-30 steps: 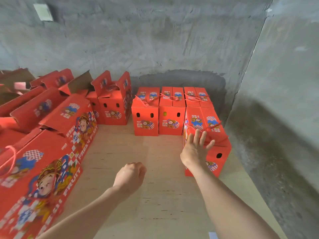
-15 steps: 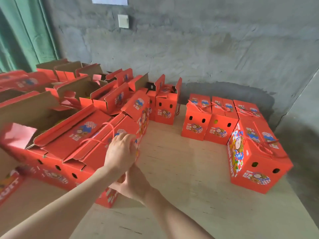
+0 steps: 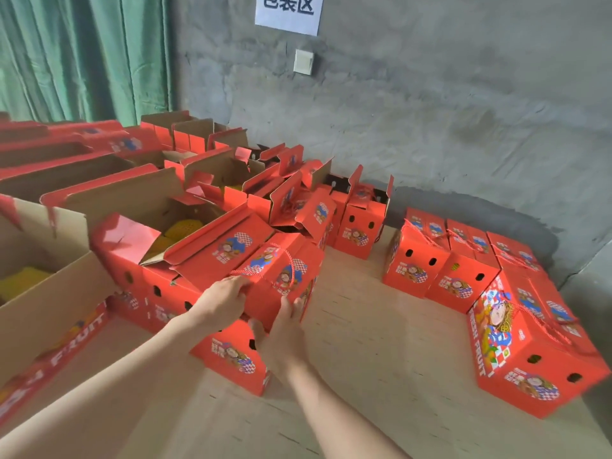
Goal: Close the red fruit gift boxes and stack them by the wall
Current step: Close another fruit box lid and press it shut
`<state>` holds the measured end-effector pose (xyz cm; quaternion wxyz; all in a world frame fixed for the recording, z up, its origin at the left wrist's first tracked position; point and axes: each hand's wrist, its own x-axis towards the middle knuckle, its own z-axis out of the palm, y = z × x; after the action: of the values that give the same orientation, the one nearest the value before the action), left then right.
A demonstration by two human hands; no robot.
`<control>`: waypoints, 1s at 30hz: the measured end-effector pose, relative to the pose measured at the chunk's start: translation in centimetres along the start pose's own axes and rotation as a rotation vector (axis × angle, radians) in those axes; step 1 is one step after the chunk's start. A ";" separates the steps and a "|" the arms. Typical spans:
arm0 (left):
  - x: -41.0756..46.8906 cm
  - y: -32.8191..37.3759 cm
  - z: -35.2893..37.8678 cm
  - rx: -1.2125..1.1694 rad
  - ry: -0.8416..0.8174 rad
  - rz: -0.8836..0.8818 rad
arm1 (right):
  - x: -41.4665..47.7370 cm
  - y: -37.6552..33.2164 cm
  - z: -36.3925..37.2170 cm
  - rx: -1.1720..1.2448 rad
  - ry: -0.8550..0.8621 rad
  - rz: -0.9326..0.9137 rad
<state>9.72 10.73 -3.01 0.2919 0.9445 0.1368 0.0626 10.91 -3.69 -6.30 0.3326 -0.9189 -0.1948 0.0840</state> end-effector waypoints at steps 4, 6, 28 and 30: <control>0.3 -1.5 -1.6 -0.240 -0.001 -0.078 | -0.6 1.9 -0.6 -0.109 -0.053 -0.019; 0.4 -1.8 -1.7 -0.213 -0.013 -0.100 | -0.8 1.8 -0.2 -0.078 -0.023 0.026; -0.2 7.2 5.5 -0.044 0.290 0.166 | -7.2 19.9 -14.0 -0.319 0.078 -0.050; 0.6 8.2 6.7 0.058 0.201 0.168 | -8.9 22.2 -16.3 -0.335 0.085 -0.062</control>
<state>13.42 0.82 -3.81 0.2431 0.9497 0.0872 0.1772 14.15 -32.40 -7.90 0.1852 -0.9578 -0.2201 0.0013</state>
